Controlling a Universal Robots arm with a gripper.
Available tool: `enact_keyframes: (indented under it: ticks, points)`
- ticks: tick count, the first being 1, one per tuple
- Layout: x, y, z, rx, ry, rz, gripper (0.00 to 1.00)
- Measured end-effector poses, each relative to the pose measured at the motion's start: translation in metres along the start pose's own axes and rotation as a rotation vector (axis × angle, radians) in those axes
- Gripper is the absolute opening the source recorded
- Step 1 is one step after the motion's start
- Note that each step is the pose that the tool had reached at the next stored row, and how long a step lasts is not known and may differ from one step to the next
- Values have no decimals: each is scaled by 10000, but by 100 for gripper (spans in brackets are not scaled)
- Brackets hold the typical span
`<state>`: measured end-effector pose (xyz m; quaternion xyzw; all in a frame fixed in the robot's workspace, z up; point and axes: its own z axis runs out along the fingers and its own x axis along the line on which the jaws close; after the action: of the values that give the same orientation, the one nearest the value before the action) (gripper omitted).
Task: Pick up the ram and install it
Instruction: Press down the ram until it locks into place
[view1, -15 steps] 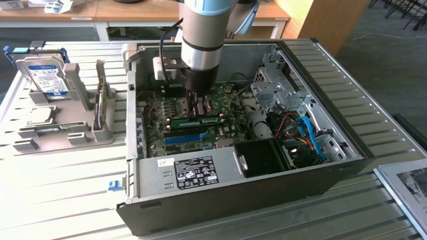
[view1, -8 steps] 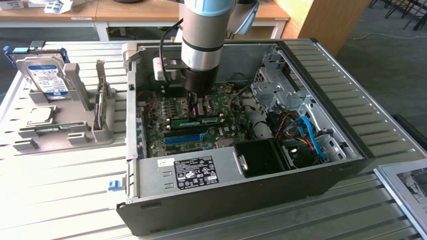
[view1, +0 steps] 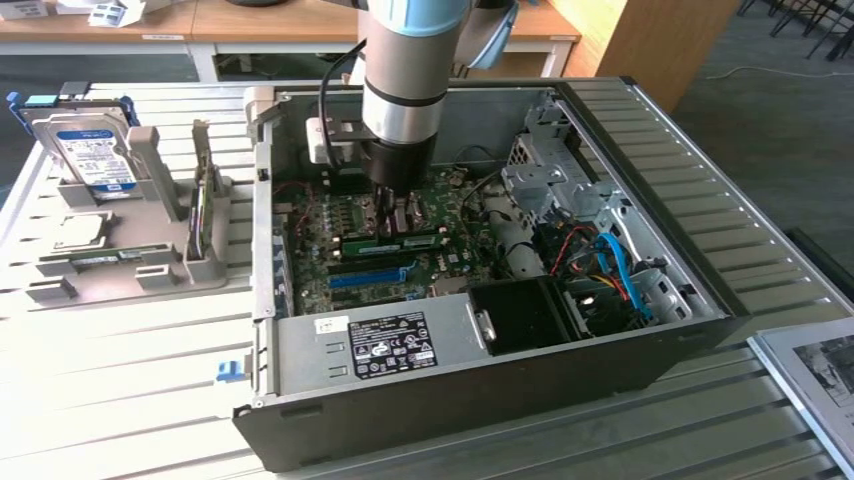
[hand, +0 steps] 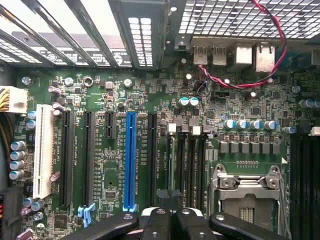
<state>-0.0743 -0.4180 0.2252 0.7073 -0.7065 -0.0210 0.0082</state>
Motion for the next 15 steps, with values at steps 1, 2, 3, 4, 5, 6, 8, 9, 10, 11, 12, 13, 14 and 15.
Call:
enact_keyframes:
  ticks: [1,2,3,4,5,6,8,9,10,11,12,13,14,15]
  points:
    - [1,0,2,0,-1,0,10]
    - [1,0,2,1,-1,1,10]
    - [1,0,2,1,0,0,10]
    - [1,0,2,1,0,1,10]
    - [1,0,2,1,-1,0,10]
    - [1,0,2,1,-1,0,10]
    - [7,-1,6,3,-7,-1,10]
    - [11,-1,8,4,-9,-1,10]
    - [16,-1,10,4,-10,0,10]
    - [20,0,12,5,-10,0,10]
    - [23,0,13,5,-11,1,10]
    - [25,0,14,5,-11,1,10]
    - [26,-1,15,5,-11,1,10]
    - [26,-1,15,5,-11,1,10]
